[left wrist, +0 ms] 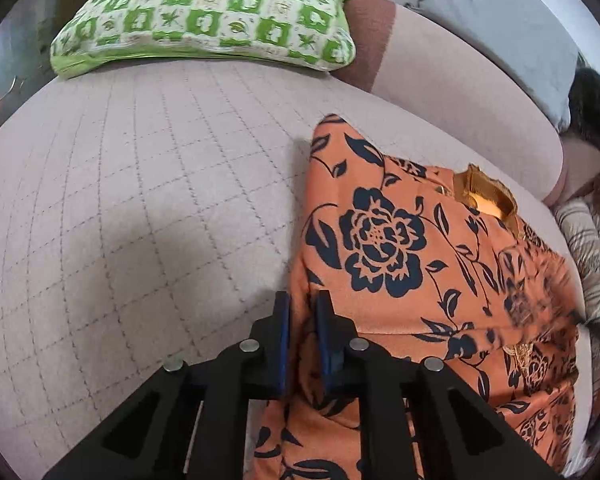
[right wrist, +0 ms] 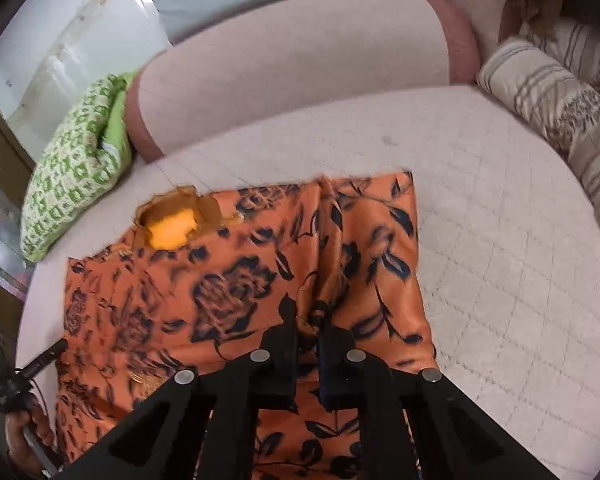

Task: Fold small clothes

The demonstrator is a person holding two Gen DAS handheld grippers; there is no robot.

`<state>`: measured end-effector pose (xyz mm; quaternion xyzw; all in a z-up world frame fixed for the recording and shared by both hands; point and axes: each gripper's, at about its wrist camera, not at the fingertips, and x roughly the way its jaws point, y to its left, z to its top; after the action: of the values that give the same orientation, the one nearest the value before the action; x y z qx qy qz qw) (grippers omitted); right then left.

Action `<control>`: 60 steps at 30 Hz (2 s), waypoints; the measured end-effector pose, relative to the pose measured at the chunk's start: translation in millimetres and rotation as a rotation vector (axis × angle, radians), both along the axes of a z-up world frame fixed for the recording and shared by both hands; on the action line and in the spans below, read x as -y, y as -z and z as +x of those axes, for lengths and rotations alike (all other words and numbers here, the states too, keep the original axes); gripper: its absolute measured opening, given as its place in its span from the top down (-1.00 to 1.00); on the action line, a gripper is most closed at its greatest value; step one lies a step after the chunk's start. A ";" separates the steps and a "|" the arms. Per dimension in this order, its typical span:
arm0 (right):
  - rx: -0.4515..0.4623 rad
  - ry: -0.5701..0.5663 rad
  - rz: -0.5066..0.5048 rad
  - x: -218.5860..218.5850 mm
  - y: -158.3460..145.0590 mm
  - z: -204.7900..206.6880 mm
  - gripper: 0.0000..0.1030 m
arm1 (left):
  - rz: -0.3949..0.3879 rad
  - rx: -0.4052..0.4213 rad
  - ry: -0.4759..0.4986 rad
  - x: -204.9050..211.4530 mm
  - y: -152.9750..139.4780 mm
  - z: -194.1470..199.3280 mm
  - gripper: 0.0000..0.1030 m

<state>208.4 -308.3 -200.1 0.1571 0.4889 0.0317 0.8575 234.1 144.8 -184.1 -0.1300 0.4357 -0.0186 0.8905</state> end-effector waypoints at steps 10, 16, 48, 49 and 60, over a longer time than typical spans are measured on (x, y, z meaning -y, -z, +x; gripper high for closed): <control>0.129 0.048 0.151 33.9 -32.5 25.3 -0.62 | 0.103 0.051 0.058 21.4 -27.1 56.9 -0.09; 0.071 -0.009 0.078 26.5 -16.1 48.6 0.75 | 0.150 0.016 0.043 24.2 -10.2 66.5 0.83; 0.079 0.023 0.100 43.4 -26.5 -218.6 -0.61 | 0.186 0.061 -0.061 2.3 -48.7 -166.9 -0.35; 0.081 0.033 0.104 42.7 -25.0 -231.3 -0.61 | 0.194 0.061 -0.068 5.1 -48.3 -177.0 -0.35; 0.221 -0.053 0.008 -23.6 -55.1 -274.7 -0.65 | 0.217 0.116 0.022 61.4 -54.8 -257.9 -0.52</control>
<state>-66.3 -284.7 -144.9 0.1434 0.3953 0.0735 0.9043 -23.8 83.4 -129.3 -0.0268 0.3841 0.0112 0.9228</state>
